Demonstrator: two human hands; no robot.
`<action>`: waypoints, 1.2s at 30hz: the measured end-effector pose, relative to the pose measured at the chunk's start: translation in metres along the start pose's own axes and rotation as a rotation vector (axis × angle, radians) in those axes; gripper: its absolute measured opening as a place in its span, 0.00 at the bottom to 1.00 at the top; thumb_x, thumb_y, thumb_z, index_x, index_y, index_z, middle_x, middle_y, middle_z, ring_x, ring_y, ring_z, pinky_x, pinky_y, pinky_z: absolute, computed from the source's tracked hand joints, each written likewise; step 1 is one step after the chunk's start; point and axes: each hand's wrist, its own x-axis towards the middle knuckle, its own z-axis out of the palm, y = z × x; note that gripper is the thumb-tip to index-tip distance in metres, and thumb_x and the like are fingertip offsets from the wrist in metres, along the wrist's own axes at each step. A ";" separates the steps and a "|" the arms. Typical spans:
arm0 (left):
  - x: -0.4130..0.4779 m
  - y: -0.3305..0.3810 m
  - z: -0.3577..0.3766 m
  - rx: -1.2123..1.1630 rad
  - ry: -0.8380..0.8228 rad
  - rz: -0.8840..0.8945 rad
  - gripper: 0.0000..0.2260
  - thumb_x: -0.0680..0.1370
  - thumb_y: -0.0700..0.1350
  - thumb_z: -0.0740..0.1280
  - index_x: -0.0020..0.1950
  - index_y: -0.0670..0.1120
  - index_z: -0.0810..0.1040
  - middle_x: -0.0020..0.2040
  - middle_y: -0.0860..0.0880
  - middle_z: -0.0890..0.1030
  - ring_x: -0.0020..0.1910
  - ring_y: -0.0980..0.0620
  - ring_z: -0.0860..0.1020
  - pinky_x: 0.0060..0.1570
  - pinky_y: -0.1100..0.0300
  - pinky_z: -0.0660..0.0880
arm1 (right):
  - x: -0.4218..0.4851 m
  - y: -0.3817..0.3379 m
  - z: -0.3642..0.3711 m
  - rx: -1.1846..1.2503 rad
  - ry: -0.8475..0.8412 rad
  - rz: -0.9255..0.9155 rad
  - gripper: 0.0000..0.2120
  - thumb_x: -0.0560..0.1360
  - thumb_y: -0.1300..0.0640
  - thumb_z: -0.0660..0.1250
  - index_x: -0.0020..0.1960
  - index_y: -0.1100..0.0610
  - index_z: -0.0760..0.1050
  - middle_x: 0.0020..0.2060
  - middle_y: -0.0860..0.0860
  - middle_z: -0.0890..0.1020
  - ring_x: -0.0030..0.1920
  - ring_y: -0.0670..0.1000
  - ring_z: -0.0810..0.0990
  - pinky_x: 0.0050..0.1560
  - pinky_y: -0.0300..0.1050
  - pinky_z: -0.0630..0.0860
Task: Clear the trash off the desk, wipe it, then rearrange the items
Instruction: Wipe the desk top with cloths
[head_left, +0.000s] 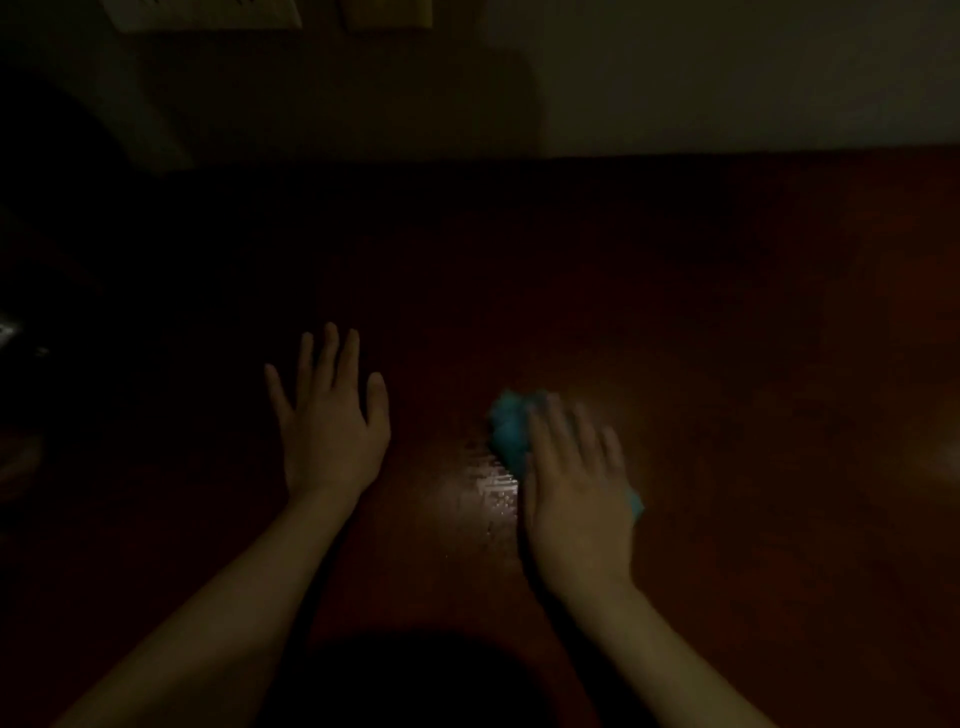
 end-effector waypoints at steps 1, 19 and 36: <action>-0.007 0.000 -0.001 -0.004 0.003 0.005 0.27 0.82 0.56 0.44 0.78 0.45 0.57 0.78 0.46 0.56 0.78 0.49 0.49 0.75 0.43 0.39 | -0.003 0.014 -0.003 -0.012 0.013 0.080 0.24 0.80 0.51 0.49 0.72 0.57 0.67 0.71 0.55 0.69 0.72 0.57 0.66 0.72 0.53 0.55; -0.127 -0.032 -0.018 -0.016 -0.002 0.043 0.28 0.81 0.55 0.43 0.78 0.46 0.57 0.78 0.48 0.58 0.78 0.51 0.47 0.75 0.45 0.40 | -0.147 -0.020 -0.015 0.032 -0.024 0.153 0.24 0.78 0.51 0.49 0.71 0.56 0.68 0.70 0.54 0.69 0.70 0.56 0.68 0.71 0.54 0.54; -0.135 0.055 0.001 -0.017 -0.056 0.124 0.28 0.80 0.57 0.39 0.79 0.50 0.49 0.79 0.51 0.46 0.77 0.51 0.40 0.74 0.44 0.35 | -0.121 0.047 -0.017 -0.038 0.013 0.136 0.24 0.80 0.49 0.47 0.71 0.56 0.68 0.70 0.54 0.70 0.71 0.56 0.68 0.72 0.52 0.52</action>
